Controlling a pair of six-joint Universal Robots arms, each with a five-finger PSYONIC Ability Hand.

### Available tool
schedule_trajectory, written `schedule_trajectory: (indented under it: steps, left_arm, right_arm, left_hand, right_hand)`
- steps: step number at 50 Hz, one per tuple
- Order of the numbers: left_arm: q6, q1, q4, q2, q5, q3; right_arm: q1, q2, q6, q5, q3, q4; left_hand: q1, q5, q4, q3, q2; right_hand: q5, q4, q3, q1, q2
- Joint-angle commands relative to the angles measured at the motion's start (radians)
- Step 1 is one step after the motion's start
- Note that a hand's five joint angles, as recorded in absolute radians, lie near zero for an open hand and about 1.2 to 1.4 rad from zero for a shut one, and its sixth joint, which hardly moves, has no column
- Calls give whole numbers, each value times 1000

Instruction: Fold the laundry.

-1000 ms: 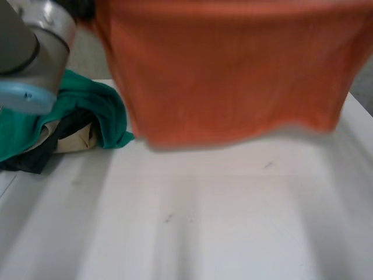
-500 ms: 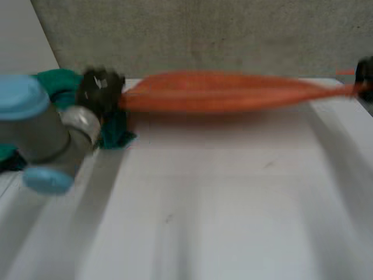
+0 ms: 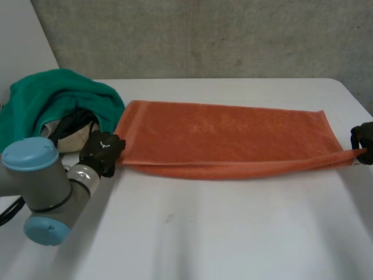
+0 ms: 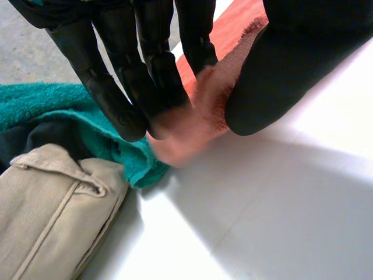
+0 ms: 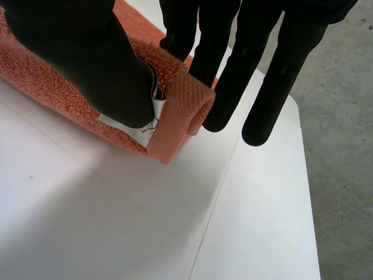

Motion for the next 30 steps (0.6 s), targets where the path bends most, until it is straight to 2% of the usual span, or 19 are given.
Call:
schedule_trajectory:
  steps: [1, 3, 7, 8, 11, 12, 17, 18, 21, 28, 30]
  left_arm:
    - [19, 0, -96, 33, 3, -13]
    - [35, 0, -145, 56, -7, -25]
    - [87, -1, -308, 148, -33, -80]
    - [122, -3, -392, 192, -43, -105]
    - [166, -6, -529, 260, -64, -142]
    - [188, -9, -614, 294, -75, -166]
    - [230, -27, -810, 344, -103, -196]
    - [237, -32, -865, 337, -112, -193]
    - [237, -38, -890, 320, -116, -167]
    - [197, -53, -732, 200, -109, 57]
    - [165, -64, -677, 151, -107, 142]
  right_arm:
    - [-8, -5, -21, -3, -6, 49]
    - [-17, -6, -44, -3, -11, 78]
    - [-60, -46, -186, -14, -9, 219]
    - [-83, -64, -285, -25, -2, 294]
    - [-124, -90, -457, -43, 17, 430]
    - [-155, -106, -579, -51, 30, 519]
    - [-220, -121, -834, -71, 41, 719]
    - [-224, -114, -841, -75, 34, 736]
    - [-220, -86, -816, -89, 12, 716]
    - [-128, -2, -595, -101, -86, 526]
    - [-100, 20, -503, -98, -107, 422]
  left_hand:
    - [245, 233, 221, 227, 221]
    - [245, 233, 221, 227, 221]
    - [245, 233, 221, 227, 221]
    - [245, 233, 221, 227, 221]
    - [245, 233, 221, 227, 221]
    - [245, 233, 221, 227, 221]
    - [245, 233, 221, 227, 221]
    - [245, 233, 221, 227, 221]
    - [245, 233, 221, 227, 221]
    - [245, 233, 221, 227, 221]
    - [245, 233, 221, 227, 221]
  right_hand:
    - [234, 202, 211, 282, 224]
    - [234, 202, 211, 282, 224]
    - [234, 202, 211, 282, 224]
    - [234, 202, 211, 282, 224]
    - [234, 202, 211, 282, 224]
    - [234, 202, 211, 282, 224]
    - [234, 202, 211, 282, 224]
    - [234, 202, 211, 282, 224]
    - [234, 202, 211, 282, 224]
    - [234, 202, 211, 282, 224]
    - [234, 202, 211, 282, 224]
